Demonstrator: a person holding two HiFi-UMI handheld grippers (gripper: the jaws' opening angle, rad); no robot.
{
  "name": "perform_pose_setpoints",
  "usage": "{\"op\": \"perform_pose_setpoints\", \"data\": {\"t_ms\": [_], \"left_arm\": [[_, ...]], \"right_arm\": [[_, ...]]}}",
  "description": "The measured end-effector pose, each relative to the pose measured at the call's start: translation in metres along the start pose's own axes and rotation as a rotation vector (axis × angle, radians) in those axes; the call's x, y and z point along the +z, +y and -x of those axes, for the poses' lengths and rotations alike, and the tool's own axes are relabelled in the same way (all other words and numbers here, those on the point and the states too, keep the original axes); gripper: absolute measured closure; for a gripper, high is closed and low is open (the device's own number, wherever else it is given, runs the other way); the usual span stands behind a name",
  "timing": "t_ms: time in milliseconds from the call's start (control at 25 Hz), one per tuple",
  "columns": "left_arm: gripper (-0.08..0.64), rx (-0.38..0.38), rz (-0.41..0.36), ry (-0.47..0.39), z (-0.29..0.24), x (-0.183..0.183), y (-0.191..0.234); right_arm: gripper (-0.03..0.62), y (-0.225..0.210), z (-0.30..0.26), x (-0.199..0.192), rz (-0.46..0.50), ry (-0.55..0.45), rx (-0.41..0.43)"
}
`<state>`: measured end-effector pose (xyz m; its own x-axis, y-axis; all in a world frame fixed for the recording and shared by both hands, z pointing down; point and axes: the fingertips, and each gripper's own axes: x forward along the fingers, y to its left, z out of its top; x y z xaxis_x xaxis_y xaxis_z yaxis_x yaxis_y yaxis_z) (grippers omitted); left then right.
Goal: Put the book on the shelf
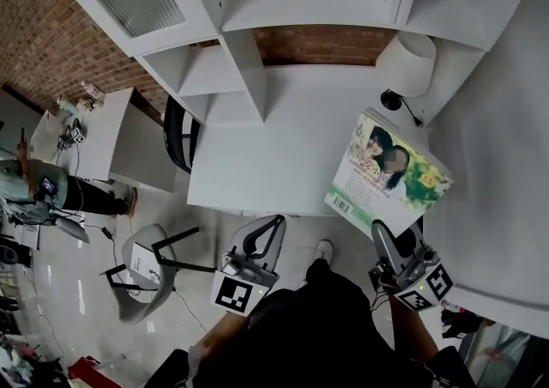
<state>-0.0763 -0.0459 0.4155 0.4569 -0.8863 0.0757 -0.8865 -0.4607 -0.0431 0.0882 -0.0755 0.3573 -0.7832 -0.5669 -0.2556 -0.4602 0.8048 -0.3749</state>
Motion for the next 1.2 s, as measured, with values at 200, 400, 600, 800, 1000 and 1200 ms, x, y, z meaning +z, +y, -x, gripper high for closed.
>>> {"op": "perform_pose_setpoints", "data": {"t_ms": [200, 400, 600, 800, 1000, 1200], "left_arm": [[0.541, 0.024, -0.003, -0.013, -0.023, 0.005, 0.011], [0.541, 0.057, 0.01, -0.019, -0.037, 0.007, 0.023], [0.541, 0.063, 0.004, -0.02, -0.045, 0.006, 0.036], [0.541, 0.049, 0.017, -0.029, -0.056, 0.005, 0.049], [0.541, 0.02, 0.03, -0.037, -0.074, 0.008, 0.072], [0.541, -0.001, 0.016, -0.048, -0.089, 0.014, 0.099]], "right_arm": [[0.517, -0.031, -0.013, -0.002, 0.043, 0.026, 0.027], [0.518, -0.051, -0.031, 0.012, 0.064, 0.019, 0.04], [0.517, -0.06, -0.05, 0.022, 0.072, -0.008, 0.052], [0.518, -0.069, -0.076, 0.032, 0.101, -0.027, 0.051], [0.517, -0.074, -0.108, 0.05, 0.128, -0.059, 0.035], [0.517, -0.089, -0.134, 0.058, 0.159, -0.069, -0.018]]}}
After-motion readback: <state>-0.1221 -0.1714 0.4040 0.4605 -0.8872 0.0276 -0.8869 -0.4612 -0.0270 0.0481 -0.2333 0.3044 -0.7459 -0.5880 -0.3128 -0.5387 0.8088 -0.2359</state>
